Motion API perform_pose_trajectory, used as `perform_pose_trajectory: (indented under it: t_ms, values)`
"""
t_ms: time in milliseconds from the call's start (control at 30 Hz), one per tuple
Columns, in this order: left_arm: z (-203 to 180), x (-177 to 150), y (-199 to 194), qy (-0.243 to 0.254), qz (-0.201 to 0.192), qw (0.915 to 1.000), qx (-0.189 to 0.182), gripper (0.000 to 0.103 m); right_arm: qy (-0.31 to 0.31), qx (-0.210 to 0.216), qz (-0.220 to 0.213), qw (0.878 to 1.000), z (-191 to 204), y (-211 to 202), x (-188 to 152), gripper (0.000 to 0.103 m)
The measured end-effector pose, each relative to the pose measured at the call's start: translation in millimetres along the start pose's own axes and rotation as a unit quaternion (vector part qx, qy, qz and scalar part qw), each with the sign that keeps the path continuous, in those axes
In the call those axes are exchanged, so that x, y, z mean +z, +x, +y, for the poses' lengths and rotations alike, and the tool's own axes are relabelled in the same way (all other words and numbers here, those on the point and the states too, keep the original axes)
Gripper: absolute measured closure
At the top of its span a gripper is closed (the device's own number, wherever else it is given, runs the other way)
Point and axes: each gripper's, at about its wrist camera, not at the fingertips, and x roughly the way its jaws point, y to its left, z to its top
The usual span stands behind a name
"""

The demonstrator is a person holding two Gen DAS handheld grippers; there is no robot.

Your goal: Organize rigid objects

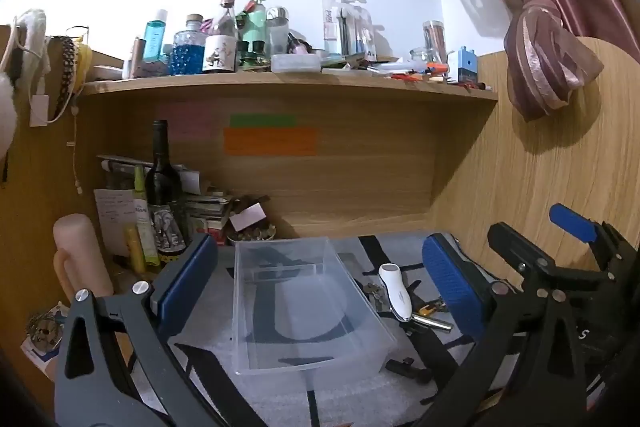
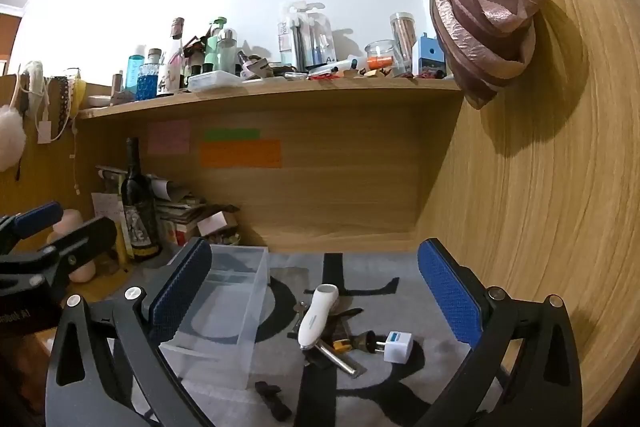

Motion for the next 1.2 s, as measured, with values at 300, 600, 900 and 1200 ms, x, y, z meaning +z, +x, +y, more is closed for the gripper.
perform_pose_trajectory:
  t_ms: [300,600,900,1200]
  values:
    - [-1.3,-0.3,16.3,0.005,0.011,0.9999,-0.002,0.000,0.005,0.008,-0.003,1.000,-0.8,4.1,4.0,0.000]
    - [0.2,3.2,17.6,0.005,0.010,0.9999,-0.001,0.000,-0.011,0.001,-0.003,1.000,3.1,8.7,7.7,0.000]
    - [0.0,4.9,16.3,0.003,0.008,0.9999,-0.007,0.000,-0.015,0.001,-0.011,1.000,4.8,6.5,8.9,0.000]
    - [-2.9,3.4,14.5,0.006,0.004,1.0000,-0.006,0.000,-0.014,-0.001,-0.015,1.000,4.6,5.5,6.7,0.000]
